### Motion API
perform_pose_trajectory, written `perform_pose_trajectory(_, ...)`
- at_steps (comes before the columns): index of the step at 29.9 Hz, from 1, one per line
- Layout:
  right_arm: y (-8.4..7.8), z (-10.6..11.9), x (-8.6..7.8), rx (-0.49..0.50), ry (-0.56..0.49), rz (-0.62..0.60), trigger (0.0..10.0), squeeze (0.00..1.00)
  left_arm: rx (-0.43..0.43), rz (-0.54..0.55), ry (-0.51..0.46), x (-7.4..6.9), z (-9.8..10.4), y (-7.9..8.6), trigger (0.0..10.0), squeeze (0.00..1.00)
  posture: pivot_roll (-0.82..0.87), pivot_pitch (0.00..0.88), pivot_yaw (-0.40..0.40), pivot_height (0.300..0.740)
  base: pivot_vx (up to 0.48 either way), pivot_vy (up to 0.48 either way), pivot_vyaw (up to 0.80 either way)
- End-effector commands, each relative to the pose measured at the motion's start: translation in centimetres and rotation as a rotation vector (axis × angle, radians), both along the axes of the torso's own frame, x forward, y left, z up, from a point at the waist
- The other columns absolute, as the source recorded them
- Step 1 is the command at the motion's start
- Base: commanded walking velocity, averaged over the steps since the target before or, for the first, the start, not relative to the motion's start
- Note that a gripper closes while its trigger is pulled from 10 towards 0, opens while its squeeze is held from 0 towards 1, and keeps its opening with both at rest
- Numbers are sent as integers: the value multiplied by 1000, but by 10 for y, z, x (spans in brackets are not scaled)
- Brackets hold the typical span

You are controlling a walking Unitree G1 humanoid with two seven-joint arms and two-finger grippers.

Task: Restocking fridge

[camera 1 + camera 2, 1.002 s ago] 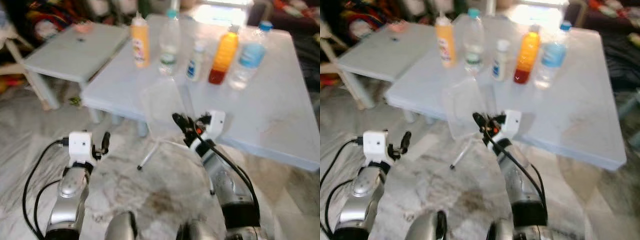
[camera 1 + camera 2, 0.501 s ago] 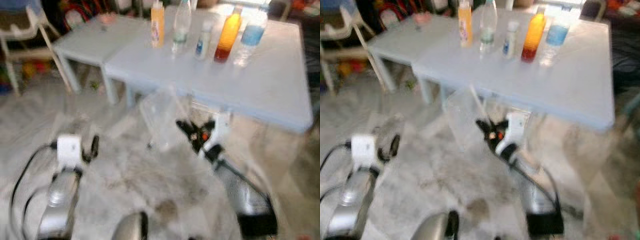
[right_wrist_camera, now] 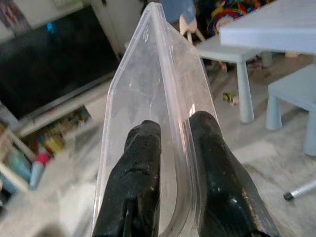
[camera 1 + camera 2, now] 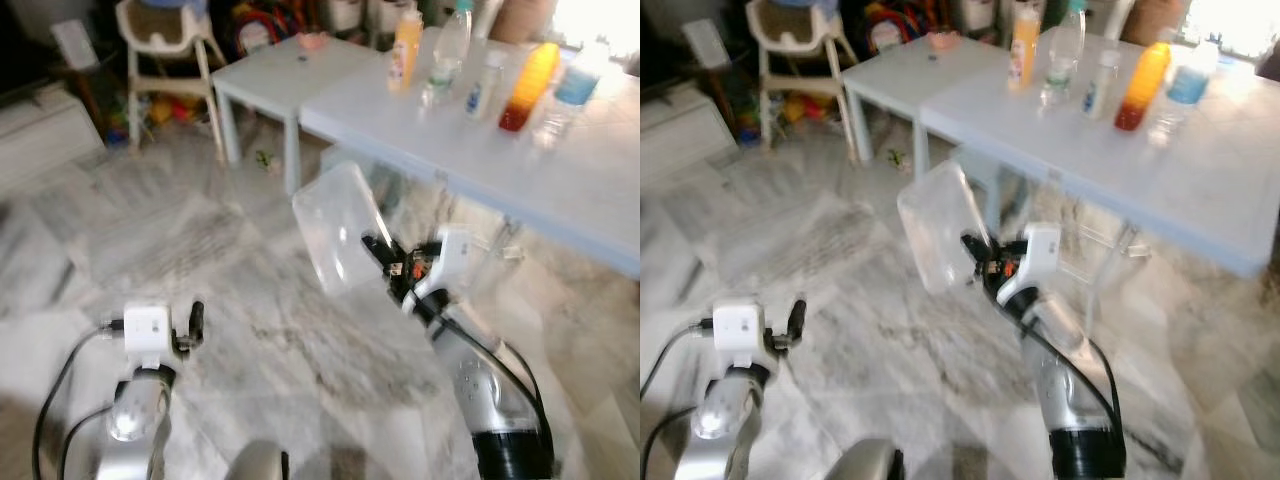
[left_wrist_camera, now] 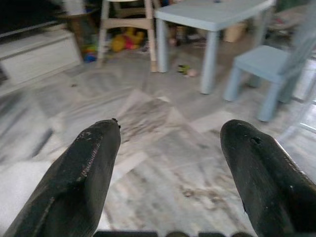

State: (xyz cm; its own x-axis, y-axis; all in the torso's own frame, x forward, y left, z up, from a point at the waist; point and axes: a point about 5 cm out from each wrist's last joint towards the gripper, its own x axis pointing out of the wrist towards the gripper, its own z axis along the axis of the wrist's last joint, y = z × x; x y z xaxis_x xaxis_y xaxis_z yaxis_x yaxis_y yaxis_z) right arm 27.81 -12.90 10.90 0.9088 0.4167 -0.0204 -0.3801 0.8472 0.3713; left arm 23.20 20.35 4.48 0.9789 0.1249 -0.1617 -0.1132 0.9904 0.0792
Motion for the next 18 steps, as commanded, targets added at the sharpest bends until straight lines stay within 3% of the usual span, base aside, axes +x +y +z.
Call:
perform_pose_trajectory(1,2,3,-3,-15,-19,3,10000,0,20,51,-22,-2,4,7,10000,0,101,0,-3,740,0,0,769)
perform_pose_trajectory(8,-9,-5,-7,-39,0,-26,10000,0,30,72,-31,-5,4,4,10000,0,98,0,-8,740,0,0,768)
perform_pose_trajectory(18,-6,-6,-3,-42,-6,-12,10000,0,38,86,-37,-4,5,7,10000,0,110,0,-10,740,0,0,766)
